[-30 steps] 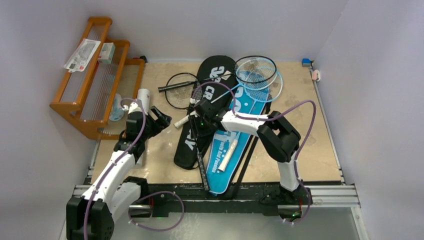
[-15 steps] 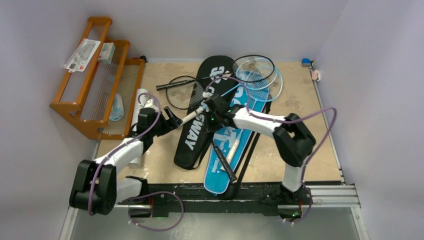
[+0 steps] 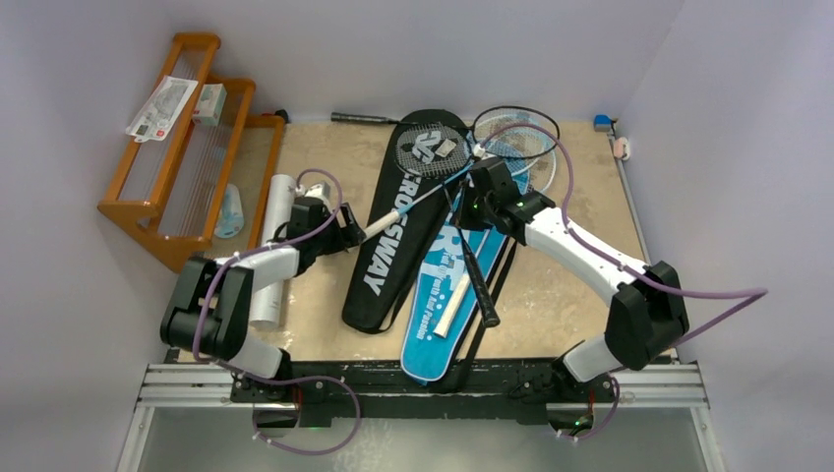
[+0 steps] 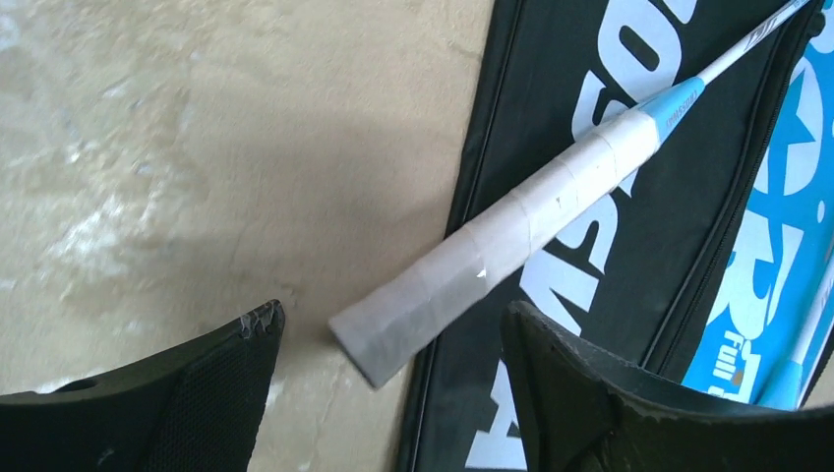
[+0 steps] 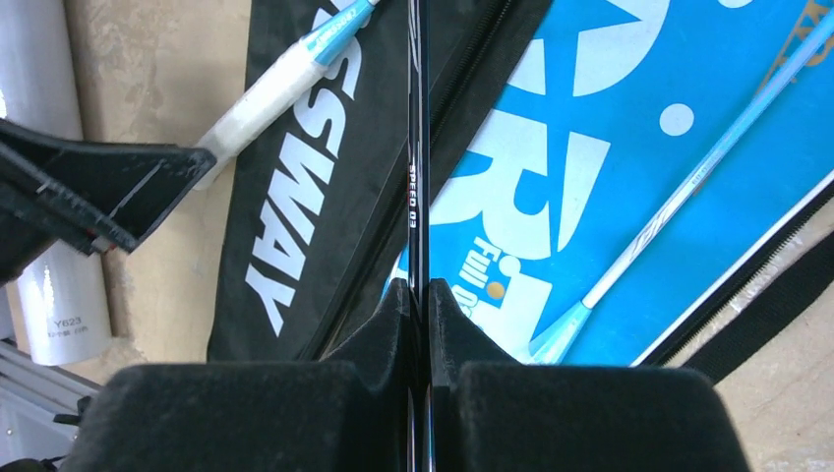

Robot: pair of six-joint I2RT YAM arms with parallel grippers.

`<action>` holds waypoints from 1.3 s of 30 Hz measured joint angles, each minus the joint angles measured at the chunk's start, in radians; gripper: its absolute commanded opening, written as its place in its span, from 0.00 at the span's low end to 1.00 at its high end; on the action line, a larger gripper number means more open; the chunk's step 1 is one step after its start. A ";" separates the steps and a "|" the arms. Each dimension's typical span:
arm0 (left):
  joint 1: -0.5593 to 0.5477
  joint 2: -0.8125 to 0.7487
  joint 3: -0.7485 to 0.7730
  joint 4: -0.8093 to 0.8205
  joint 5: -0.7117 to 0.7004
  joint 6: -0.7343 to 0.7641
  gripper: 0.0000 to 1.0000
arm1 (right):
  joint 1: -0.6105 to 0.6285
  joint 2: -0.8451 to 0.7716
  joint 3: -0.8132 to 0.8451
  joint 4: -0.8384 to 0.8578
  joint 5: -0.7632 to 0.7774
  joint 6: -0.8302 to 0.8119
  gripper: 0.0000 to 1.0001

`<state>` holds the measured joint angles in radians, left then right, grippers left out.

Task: Pack up the badminton gear
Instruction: Adjust the racket at the center of the board.

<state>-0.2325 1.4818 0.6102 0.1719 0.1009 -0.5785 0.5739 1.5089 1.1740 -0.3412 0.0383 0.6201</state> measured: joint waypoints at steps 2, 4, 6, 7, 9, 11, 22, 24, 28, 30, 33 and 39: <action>0.000 0.049 0.041 -0.002 0.013 0.017 0.75 | 0.000 -0.023 -0.006 -0.005 0.008 0.000 0.00; 0.000 0.093 0.079 0.004 0.038 0.027 0.70 | 0.000 -0.040 -0.006 -0.007 0.010 -0.002 0.00; 0.000 0.124 0.105 0.008 0.069 0.046 0.62 | -0.002 -0.057 -0.006 -0.008 0.013 -0.003 0.00; 0.000 0.132 0.112 0.006 0.082 0.050 0.58 | -0.002 -0.065 -0.006 -0.008 0.013 -0.003 0.00; 0.000 0.142 0.119 0.001 0.105 0.067 0.48 | -0.004 -0.075 -0.006 -0.008 0.013 -0.006 0.00; 0.000 0.148 0.125 -0.016 0.126 0.083 0.45 | -0.005 -0.078 -0.006 -0.009 0.012 -0.010 0.00; -0.264 0.021 0.109 -0.098 0.268 0.043 0.39 | -0.025 -0.100 -0.008 -0.034 0.031 -0.037 0.00; -0.341 0.012 0.093 -0.064 0.326 0.006 0.39 | -0.034 -0.135 -0.023 -0.034 0.046 -0.037 0.00; -0.488 0.038 0.085 -0.003 0.367 -0.063 0.37 | -0.050 -0.223 -0.077 -0.034 0.069 -0.036 0.00; -0.561 0.090 0.114 0.008 0.364 -0.084 0.39 | -0.054 -0.255 -0.099 -0.034 0.078 -0.033 0.00; -0.626 0.117 0.138 -0.013 0.282 -0.092 0.49 | -0.058 -0.279 -0.121 -0.034 0.080 -0.032 0.00; -0.632 -0.084 0.130 -0.119 -0.057 -0.058 0.71 | -0.058 -0.281 -0.153 -0.035 0.080 -0.025 0.00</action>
<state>-0.8642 1.3975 0.7406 0.0528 0.0441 -0.6365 0.5159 1.2278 1.0206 -0.3763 0.1184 0.5953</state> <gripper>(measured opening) 0.671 0.034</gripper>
